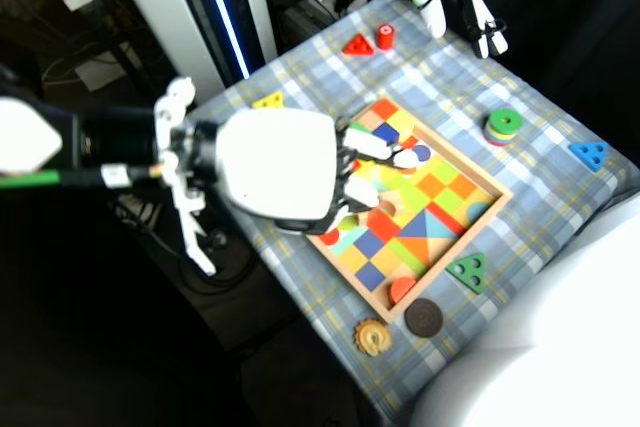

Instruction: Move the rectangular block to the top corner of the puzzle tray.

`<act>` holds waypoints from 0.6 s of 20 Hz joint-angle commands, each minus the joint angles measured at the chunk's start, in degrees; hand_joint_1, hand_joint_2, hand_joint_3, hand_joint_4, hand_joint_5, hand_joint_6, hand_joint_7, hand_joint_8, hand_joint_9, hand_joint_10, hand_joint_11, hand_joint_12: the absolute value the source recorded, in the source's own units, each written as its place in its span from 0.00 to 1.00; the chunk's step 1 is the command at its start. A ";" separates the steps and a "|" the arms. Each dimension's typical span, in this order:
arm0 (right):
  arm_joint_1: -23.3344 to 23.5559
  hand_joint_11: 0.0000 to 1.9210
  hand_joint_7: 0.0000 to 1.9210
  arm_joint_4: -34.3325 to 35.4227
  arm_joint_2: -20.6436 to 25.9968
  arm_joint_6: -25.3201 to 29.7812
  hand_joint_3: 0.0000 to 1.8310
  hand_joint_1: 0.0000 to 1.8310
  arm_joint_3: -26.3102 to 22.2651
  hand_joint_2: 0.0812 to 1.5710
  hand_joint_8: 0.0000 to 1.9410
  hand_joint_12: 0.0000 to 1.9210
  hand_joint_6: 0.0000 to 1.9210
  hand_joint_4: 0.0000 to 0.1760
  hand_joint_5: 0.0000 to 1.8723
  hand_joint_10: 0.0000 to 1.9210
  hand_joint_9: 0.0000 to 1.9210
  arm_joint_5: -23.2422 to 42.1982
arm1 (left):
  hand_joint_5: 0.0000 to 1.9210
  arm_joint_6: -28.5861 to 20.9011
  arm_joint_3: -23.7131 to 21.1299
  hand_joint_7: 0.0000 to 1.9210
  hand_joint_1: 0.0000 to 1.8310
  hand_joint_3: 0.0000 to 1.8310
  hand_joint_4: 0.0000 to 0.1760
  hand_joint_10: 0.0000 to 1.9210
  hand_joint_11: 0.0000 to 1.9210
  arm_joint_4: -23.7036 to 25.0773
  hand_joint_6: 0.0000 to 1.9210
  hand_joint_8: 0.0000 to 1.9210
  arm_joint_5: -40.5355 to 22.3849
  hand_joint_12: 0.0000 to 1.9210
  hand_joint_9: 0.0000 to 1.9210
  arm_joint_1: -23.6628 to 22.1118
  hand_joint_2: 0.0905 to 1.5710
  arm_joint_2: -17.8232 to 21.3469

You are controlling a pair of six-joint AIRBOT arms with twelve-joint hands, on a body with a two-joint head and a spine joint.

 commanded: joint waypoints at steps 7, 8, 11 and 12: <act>3.62 0.79 0.65 -14.55 -3.69 11.77 0.01 0.91 4.65 0.76 1.00 1.00 0.00 0.00 0.22 1.00 0.76 0.41 | 0.19 -0.20 0.52 0.06 0.24 0.00 0.41 0.00 0.00 2.67 0.00 0.00 -5.49 0.00 0.02 -0.06 0.90 -0.29; 4.15 0.79 0.65 -17.26 -3.69 13.42 0.01 0.88 4.86 0.77 1.00 1.00 0.01 0.00 0.24 1.00 0.76 0.20 | 0.20 -0.20 0.55 0.06 0.24 0.00 0.40 0.00 0.00 2.69 0.00 0.00 -5.38 0.00 0.03 -0.06 0.90 -0.27; 6.03 0.82 0.69 -22.21 -3.69 15.66 0.01 0.84 5.22 0.78 1.00 1.00 0.00 0.00 0.25 1.00 0.79 -0.39 | 0.19 -0.20 0.63 0.06 0.25 0.00 0.50 0.00 0.00 2.78 0.00 0.00 -5.13 0.00 0.02 -0.06 0.89 -0.26; 6.31 0.82 0.66 -23.23 -3.71 16.30 0.00 0.84 5.32 0.79 1.00 1.00 0.00 0.00 0.24 1.00 0.77 -0.45 | 0.20 -0.20 0.64 0.07 0.24 0.00 0.44 0.01 0.00 2.89 0.00 0.01 -4.93 0.00 0.03 -0.07 0.89 -0.26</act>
